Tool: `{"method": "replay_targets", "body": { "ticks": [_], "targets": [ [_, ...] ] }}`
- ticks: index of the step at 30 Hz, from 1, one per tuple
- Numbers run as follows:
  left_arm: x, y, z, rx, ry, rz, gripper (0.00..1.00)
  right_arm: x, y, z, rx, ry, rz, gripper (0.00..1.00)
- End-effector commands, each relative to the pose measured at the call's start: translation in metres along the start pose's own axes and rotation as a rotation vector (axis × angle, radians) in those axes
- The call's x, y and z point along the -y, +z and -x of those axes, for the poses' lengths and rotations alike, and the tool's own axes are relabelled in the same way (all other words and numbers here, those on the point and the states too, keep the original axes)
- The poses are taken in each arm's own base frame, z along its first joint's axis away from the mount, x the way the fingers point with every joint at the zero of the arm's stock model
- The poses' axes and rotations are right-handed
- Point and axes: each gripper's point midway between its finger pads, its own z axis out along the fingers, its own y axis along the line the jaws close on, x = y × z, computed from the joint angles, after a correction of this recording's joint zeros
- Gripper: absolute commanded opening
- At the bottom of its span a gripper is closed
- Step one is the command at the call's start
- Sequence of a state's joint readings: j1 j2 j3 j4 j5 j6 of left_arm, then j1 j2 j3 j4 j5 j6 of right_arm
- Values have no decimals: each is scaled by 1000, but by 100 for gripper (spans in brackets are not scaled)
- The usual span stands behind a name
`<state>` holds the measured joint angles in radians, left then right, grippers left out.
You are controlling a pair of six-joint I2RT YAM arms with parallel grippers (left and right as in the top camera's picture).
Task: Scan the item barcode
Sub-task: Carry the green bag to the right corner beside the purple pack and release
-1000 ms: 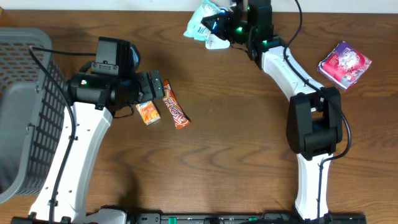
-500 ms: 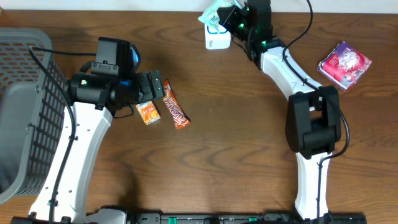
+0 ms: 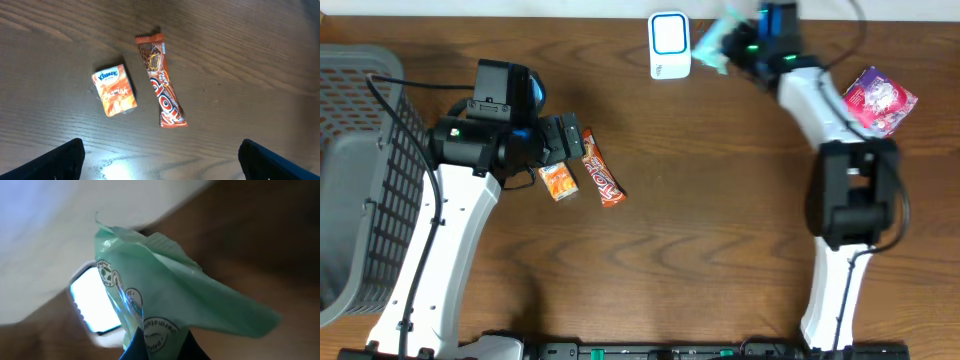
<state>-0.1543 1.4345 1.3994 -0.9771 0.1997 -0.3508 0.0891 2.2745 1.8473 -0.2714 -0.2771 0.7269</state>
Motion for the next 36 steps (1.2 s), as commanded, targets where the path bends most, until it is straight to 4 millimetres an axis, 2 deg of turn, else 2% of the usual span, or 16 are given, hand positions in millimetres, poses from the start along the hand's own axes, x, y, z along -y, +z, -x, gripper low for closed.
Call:
{"method": "replay_targets", "body": {
  "ticks": [1, 4, 7, 8, 11, 14, 22, 28, 36],
  "targets": [
    [-1, 0, 1, 3, 5, 7, 98, 7, -88, 88, 158, -59, -26, 1],
    [-1, 0, 1, 3, 5, 7, 98, 64, -119, 102, 131, -17, -143, 1],
    [-1, 0, 1, 3, 4, 7, 98, 123, -141, 105, 86, 27, -249, 1],
    [-1, 0, 1, 3, 4, 7, 98, 137, -146, 105, 70, 32, -268, 1],
    [-1, 0, 1, 3, 5, 6, 98, 174, -158, 102, 17, 29, -277, 1],
    [-1, 0, 1, 3, 4, 7, 98, 199, -169, 104, 22, 58, -346, 1],
    [-1, 0, 1, 3, 4, 7, 98, 283, -224, 104, 48, 172, -649, 1],
    [-1, 0, 1, 3, 4, 7, 98, 327, -263, 98, 42, 262, -746, 1],
    [-1, 0, 1, 3, 4, 7, 98, 330, -260, 91, -17, 188, -681, 1]
  ]
}}
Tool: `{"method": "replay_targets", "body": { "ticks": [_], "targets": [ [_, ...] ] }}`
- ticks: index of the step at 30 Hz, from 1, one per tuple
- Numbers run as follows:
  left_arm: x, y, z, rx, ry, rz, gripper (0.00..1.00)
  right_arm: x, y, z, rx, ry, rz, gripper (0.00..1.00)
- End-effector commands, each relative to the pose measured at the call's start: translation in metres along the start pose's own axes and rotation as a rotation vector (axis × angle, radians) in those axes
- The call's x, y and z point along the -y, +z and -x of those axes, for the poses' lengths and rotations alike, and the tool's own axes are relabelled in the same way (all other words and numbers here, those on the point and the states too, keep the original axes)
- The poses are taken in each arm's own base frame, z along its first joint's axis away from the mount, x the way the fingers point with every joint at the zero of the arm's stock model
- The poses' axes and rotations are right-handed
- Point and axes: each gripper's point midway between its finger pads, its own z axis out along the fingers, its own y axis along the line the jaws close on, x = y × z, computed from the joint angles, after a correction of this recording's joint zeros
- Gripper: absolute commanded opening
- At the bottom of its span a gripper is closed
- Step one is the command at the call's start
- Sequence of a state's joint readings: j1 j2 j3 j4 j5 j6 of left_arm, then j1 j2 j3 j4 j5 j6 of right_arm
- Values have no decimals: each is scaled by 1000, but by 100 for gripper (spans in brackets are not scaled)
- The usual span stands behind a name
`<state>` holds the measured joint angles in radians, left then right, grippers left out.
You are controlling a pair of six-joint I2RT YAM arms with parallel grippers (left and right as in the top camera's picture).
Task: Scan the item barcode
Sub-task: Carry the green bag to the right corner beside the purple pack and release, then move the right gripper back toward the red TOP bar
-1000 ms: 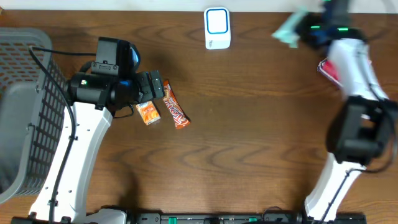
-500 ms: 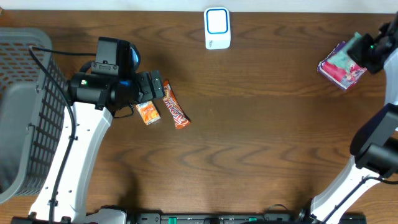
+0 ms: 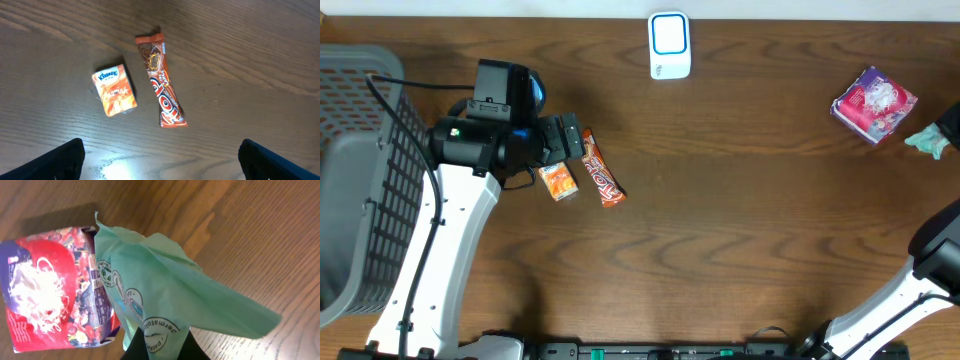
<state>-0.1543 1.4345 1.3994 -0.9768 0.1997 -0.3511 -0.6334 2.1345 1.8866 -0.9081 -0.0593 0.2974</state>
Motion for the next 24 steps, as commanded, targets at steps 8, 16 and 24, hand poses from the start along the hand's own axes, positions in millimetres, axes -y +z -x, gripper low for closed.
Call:
{"method": "replay_targets", "body": {
  "ticks": [8, 16, 24],
  "targets": [
    [-1, 0, 1, 3, 5, 7, 98, -15, 28, -34, -66, -74, 38, 8],
    [-1, 0, 1, 3, 5, 7, 98, -44, 21, -40, -106, -80, 207, 39],
    [-1, 0, 1, 3, 5, 7, 98, -96, -53, -13, -108, -92, 459, 46]
  ]
}}
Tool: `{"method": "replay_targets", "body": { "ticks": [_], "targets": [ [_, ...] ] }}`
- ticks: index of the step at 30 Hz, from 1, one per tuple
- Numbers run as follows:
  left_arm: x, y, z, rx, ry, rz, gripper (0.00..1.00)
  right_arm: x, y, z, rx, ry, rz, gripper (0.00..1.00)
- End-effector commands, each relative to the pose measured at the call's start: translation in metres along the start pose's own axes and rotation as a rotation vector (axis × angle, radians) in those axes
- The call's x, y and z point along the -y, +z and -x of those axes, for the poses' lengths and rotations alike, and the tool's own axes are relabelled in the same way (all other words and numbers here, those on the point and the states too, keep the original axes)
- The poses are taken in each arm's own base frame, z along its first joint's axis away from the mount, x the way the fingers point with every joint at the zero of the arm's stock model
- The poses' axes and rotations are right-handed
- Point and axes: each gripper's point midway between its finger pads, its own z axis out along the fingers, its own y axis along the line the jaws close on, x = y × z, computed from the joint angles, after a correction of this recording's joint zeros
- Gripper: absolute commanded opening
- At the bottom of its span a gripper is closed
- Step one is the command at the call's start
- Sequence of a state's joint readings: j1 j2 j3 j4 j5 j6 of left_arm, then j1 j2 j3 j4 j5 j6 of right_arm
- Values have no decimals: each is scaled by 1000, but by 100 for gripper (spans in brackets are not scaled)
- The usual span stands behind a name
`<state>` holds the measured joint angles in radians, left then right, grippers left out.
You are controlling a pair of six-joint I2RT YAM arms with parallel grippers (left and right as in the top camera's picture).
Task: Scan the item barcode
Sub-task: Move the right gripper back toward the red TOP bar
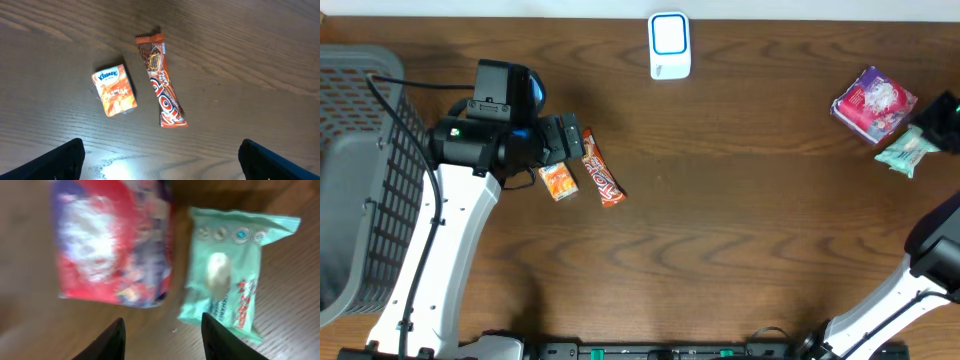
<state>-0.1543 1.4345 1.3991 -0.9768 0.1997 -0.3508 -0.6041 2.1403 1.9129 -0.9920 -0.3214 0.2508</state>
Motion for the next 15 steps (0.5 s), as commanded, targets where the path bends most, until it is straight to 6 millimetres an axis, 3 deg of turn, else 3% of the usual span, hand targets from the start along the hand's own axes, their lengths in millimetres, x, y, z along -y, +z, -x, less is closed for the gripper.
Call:
{"method": "replay_targets", "body": {
  "ticks": [1, 3, 5, 7, 15],
  "targets": [
    [-1, -1, 1, 3, 5, 7, 98, -68, -40, 12, 18, -73, 280, 47],
    [-1, -1, 1, 3, 5, 7, 98, -106, -54, 0, -22, -148, 460, 55],
    [-1, -1, 1, 3, 5, 7, 98, -140, -62, -18, -76, -214, 608, 99],
    [-1, -1, 1, 3, 4, 6, 98, -164, -60, -43, -134, -291, 662, 99],
    [-1, -1, 1, 3, 5, 7, 98, -258, -23, -176, -356, -679, 657, 99]
  ]
}}
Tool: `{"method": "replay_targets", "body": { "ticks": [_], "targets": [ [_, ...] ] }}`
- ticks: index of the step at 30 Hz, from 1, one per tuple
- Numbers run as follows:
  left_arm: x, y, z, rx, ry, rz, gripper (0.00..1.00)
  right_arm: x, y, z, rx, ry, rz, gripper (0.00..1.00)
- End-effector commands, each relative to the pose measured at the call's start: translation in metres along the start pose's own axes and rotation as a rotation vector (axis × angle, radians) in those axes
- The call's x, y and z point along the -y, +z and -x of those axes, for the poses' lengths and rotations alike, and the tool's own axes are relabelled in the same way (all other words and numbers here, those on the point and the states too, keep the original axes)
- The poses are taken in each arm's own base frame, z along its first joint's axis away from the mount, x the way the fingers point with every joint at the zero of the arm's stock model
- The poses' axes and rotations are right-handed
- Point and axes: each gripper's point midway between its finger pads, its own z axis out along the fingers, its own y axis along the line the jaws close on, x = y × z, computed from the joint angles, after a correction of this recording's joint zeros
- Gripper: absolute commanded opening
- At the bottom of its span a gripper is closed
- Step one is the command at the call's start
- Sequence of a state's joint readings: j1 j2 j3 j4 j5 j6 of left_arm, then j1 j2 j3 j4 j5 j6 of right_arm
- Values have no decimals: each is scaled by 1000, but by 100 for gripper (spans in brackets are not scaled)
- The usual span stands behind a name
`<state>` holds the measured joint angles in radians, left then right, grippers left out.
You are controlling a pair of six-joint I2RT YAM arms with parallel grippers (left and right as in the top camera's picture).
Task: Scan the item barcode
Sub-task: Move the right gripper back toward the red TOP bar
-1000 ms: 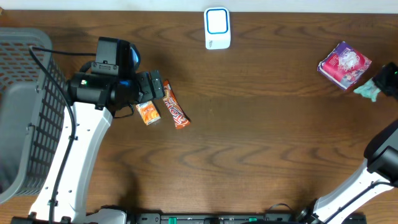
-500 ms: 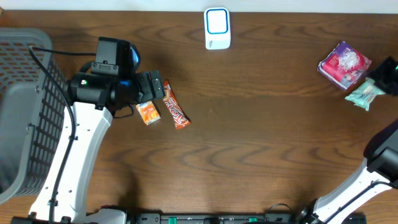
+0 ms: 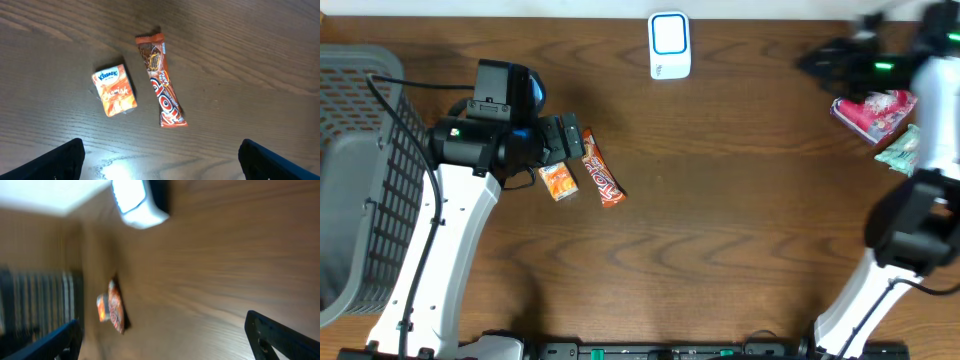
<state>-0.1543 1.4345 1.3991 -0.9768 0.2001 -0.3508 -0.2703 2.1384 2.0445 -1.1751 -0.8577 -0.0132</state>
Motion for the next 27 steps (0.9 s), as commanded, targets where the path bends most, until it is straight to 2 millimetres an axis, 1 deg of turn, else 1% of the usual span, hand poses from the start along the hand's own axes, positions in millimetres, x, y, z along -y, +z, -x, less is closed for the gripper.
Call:
{"method": "replay_targets", "body": {
  "ticks": [1, 3, 6, 9, 12, 14, 17, 20, 21, 24, 27],
  "targets": [
    [-1, -1, 2, 3, 4, 7, 98, -48, 59, -30, -124, -190, 34, 99],
    [-1, -1, 1, 3, 4, 7, 98, -62, 88, -44, -169, -230, -4, 99],
    [-1, -1, 2, 3, 4, 7, 98, -80, 133, -64, -199, -232, -112, 99],
    [-1, -1, 2, 3, 4, 7, 98, -101, 168, -83, -207, -277, -156, 99],
    [-1, -1, 1, 3, 4, 7, 98, -123, 197, -104, -210, -340, -175, 99],
    [-1, -1, 2, 3, 4, 7, 98, -133, 211, -116, -205, -357, -201, 99],
    [-1, -1, 2, 3, 4, 7, 98, -144, 228, -132, -189, -336, -240, 99],
    [-1, -1, 2, 3, 4, 7, 98, -164, 246, -152, -200, -366, -202, 99],
    [-1, -1, 2, 3, 4, 7, 98, -167, 249, -157, -208, -377, -197, 99],
    [-1, -1, 2, 3, 4, 7, 98, -173, 257, -170, -228, -397, -192, 99],
    [-1, -1, 2, 3, 4, 7, 98, -174, 265, -182, -255, -407, -193, 97]
  ]
}}
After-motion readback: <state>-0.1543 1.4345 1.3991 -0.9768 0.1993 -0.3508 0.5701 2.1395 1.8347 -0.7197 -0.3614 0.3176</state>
